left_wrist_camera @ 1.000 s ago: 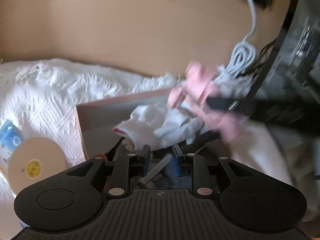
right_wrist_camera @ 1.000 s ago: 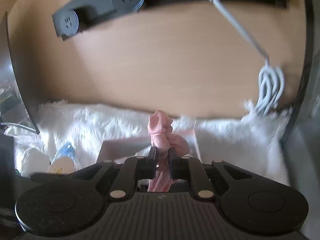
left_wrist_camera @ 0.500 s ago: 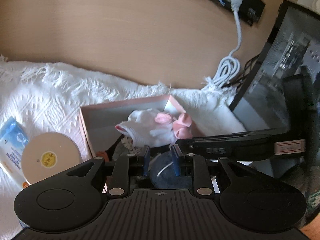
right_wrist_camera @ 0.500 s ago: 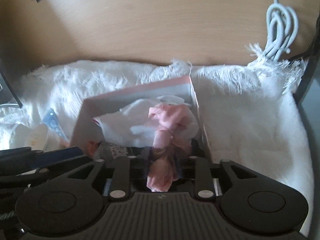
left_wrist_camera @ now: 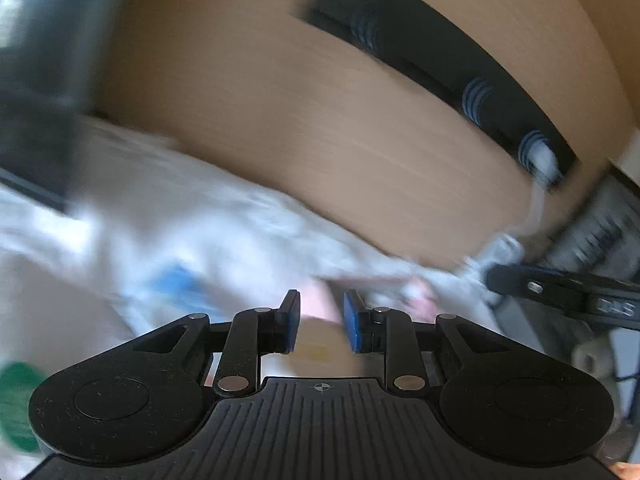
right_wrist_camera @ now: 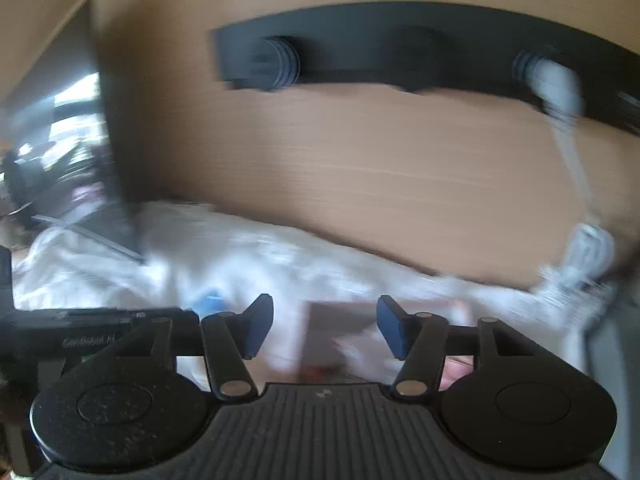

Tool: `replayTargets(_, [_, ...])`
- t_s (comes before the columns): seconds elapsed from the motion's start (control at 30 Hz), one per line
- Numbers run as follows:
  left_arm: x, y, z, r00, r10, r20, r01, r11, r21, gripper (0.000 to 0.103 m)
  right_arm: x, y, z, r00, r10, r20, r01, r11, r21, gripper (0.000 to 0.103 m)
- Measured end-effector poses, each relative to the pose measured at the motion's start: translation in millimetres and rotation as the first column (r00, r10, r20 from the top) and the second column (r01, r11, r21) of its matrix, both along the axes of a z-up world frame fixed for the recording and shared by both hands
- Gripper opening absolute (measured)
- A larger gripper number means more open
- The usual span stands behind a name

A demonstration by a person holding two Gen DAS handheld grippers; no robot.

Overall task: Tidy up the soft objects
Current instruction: 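Move the right gripper to the wet wipes pack while the left gripper moves to the beige tape roll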

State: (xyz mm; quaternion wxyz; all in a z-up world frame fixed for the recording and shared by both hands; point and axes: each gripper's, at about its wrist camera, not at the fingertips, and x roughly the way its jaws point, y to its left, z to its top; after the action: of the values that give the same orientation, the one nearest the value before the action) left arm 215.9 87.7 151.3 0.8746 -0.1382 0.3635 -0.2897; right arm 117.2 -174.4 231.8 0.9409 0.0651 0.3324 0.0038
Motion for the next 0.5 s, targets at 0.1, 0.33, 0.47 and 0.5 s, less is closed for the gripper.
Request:
replayTargets(0.1, [7.6, 52.4, -1.6, 0.995, 0.101, -0.017, -0.101, 0.995, -0.003, 0.026, 29.4, 38.0, 1.2, 0.994, 0.099, -0.039, -0.098, 0.995, 0.032, 0.067])
replayTargets(0.33, [14.0, 121.2, -7.1, 0.984, 0.168, -0.054, -0.167, 0.986, 0.025, 0.026, 129.1, 114.5, -43.8, 0.93, 0.247, -0.274, -0.245, 0.969, 0.042, 0.068])
replayTargets(0.47, [5.1, 144.5, -17.6, 0.985, 0.16, -0.064, -0.159, 0.987, 0.029, 0.026, 179.4, 153.1, -92.0, 0.854, 0.286, -0.435, -0.317, 0.948, 0.001, 0.068])
replayTargets(0.5, [3.3, 150.6, -20.9, 0.985, 0.158, -0.068, -0.157, 0.987, 0.031, 0.026, 183.7, 164.2, -104.5, 0.834, 0.288, -0.47, -0.344, 0.938, -0.035, 0.068])
